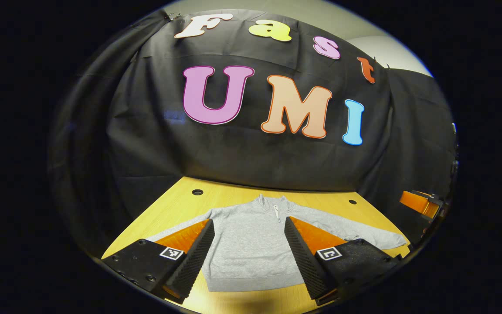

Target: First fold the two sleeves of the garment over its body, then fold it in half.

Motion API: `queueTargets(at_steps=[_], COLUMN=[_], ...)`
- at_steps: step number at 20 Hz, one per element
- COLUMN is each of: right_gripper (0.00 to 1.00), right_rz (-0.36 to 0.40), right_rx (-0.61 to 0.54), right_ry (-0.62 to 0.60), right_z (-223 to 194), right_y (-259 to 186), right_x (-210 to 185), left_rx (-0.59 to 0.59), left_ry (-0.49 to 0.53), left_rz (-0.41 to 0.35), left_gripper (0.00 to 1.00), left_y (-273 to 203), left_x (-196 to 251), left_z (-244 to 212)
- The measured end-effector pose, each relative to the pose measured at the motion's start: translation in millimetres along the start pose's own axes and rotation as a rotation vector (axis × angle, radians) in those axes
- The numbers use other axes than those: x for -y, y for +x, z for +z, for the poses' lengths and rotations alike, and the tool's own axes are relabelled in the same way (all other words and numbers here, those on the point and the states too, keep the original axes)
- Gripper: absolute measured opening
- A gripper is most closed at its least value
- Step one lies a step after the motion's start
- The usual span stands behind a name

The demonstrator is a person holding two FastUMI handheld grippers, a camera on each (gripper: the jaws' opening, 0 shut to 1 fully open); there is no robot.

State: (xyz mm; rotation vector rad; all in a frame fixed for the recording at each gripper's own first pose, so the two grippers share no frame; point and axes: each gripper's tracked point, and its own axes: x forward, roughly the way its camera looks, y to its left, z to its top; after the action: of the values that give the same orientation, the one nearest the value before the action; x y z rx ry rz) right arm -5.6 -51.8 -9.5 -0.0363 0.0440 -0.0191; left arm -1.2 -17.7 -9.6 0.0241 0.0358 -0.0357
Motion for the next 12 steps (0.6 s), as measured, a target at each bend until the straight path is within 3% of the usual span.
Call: queueTargets(at_steps=[7,12], right_gripper=[0.99,0.99], right_rz=[-0.190,-0.323], right_rx=[-0.041,-0.093], right_ry=[0.053,0.017], right_z=[-5,-29], right_y=[-24,-42], right_x=[132,220], left_rx=[-0.004,-0.005], left_ry=[0.002,-0.005], left_rz=[0.019,0.044], left_gripper=[0.95,0.95], left_y=[3,4], left_x=[-6,-10], left_z=[0,-2])
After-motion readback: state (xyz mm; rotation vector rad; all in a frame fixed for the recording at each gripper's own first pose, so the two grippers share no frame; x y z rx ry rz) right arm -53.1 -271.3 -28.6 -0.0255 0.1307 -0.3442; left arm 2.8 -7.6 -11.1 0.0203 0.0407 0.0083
